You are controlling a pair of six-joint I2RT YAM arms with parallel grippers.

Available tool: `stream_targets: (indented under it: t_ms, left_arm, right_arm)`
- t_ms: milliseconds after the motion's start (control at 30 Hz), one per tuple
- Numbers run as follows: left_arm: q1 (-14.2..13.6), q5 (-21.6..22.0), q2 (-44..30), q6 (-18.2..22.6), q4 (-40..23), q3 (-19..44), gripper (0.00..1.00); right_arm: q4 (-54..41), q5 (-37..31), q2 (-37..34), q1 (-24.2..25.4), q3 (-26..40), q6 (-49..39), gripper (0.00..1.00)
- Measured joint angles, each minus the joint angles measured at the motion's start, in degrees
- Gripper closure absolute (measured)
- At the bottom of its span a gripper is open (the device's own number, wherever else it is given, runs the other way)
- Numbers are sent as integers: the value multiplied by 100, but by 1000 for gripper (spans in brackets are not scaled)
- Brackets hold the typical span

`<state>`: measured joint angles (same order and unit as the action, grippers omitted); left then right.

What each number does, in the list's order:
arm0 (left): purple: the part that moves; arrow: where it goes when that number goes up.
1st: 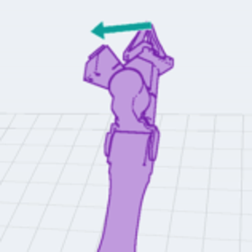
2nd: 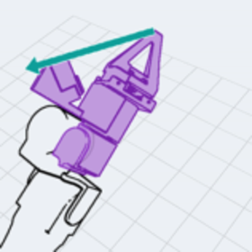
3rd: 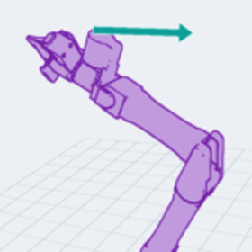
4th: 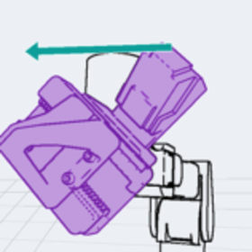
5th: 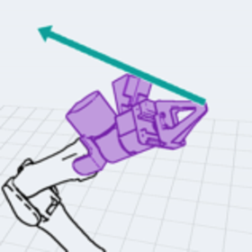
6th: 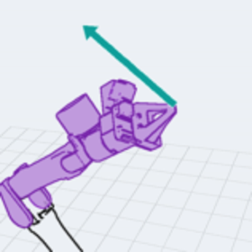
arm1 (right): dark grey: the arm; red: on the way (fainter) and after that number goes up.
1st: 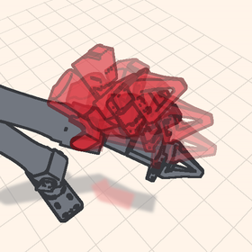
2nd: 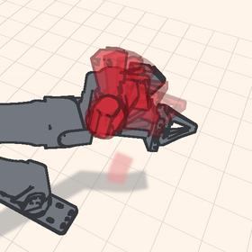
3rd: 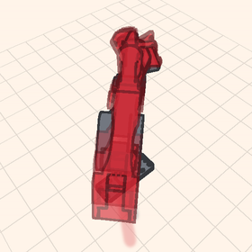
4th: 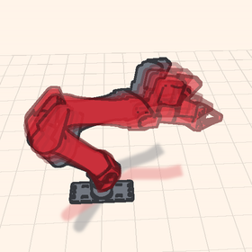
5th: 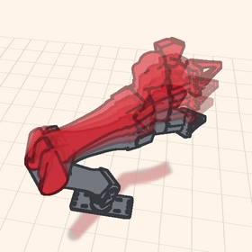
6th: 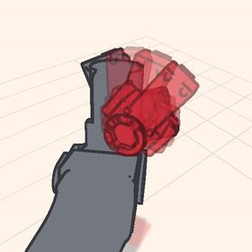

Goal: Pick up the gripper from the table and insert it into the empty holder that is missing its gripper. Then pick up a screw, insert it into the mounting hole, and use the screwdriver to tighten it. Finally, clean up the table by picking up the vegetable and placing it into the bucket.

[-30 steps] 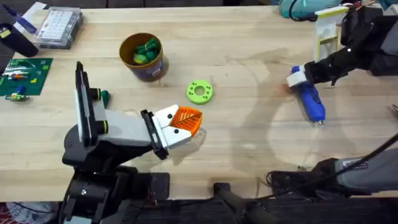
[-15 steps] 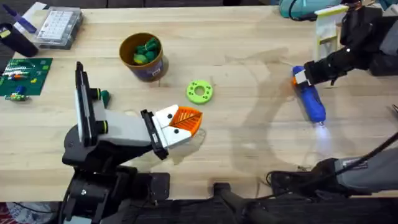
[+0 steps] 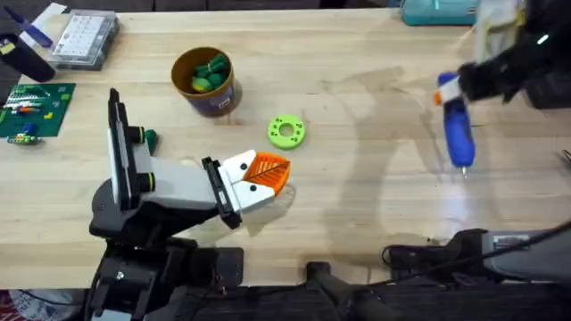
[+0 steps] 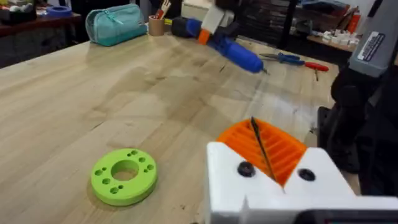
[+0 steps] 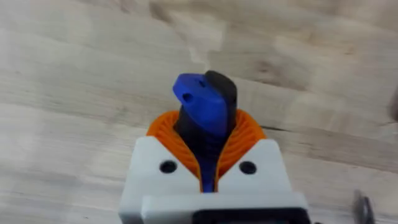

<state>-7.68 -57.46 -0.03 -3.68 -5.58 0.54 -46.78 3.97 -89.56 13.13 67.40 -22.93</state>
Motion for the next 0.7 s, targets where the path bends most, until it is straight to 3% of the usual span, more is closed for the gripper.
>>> stream_targets:
  t_ms: [267, 700]
  left_arm:
    - [-2, 1, 0, 0, 0, 0, 982]
    - [0, 1, 0, 0, 0, 0, 982]
  right_arm:
    - [-1121, 115, 428, 0, 1443, 21, 931]
    - [-1149, 1048, 1230, -20, 2340, 208, 935]
